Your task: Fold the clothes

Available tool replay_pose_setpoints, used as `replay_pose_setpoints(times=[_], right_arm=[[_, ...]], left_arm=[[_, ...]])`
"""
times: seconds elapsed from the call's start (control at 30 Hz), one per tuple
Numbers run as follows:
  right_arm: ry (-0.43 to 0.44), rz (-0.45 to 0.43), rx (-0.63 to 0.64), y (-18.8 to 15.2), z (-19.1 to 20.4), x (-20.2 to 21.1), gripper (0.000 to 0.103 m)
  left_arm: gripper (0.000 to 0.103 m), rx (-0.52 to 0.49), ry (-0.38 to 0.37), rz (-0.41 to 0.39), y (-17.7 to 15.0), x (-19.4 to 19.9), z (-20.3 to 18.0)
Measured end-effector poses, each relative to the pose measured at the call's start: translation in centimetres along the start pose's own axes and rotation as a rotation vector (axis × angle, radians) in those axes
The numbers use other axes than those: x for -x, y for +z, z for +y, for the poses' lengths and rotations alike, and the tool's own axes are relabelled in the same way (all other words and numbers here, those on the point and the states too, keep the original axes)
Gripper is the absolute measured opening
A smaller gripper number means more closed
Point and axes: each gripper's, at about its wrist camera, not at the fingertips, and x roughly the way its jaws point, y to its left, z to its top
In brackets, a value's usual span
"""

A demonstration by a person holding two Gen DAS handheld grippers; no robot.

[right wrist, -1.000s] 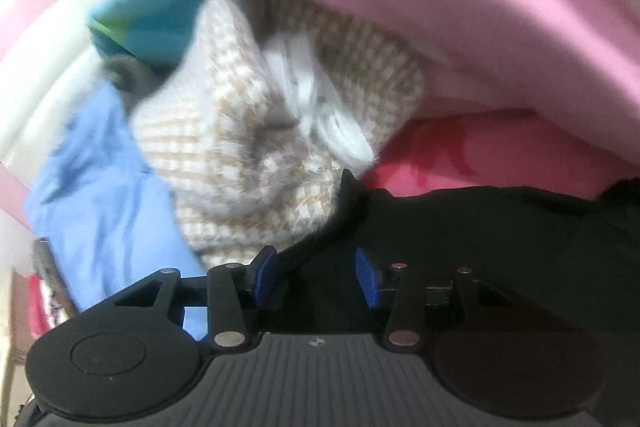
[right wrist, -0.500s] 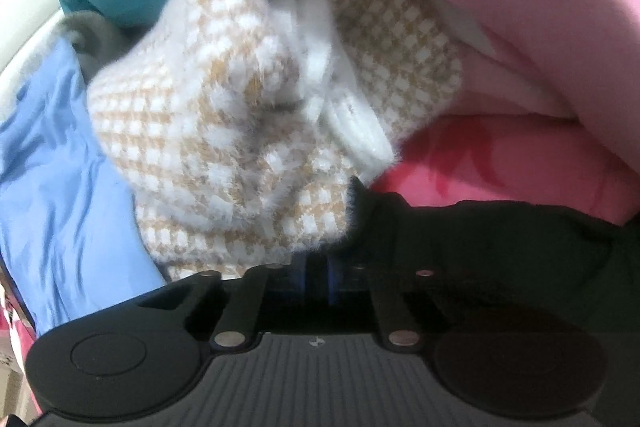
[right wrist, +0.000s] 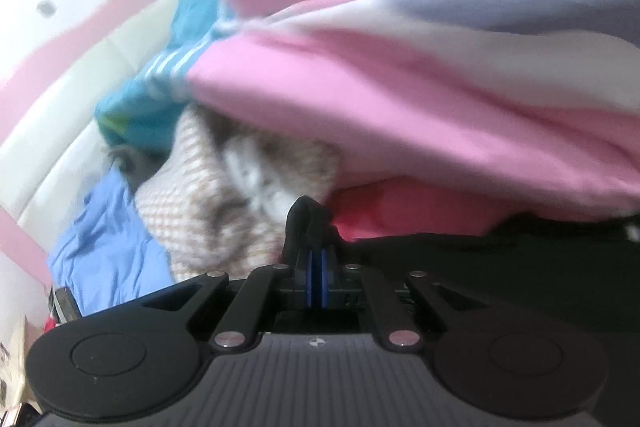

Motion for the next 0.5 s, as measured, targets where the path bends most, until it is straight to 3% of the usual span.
replay_pose_setpoints(times=[0.23,0.37,0.4,0.5], right_arm=[[0.038,-0.083,-0.199,-3.5,-9.2,4.2,0.003],[0.026,-0.099,-0.313,-6.5,-13.9,4.7,0.003],[0.022,-0.099,-0.344,-7.1,-14.9,4.6,0.004],[0.038,-0.085,-0.466,-8.6,-18.1,4.2,0.006]], left_arm=[[0.002,-0.174,-0.026,0.095,-1.5,-2.6,-4.4],[0.005,-0.241,-0.043,0.242,-3.0,-4.5,-5.5],[0.005,-0.242,-0.044,0.243,-3.0,-4.2,-5.3],[0.02,-0.238,-0.053,0.222,-2.9,-2.7,-4.5]])
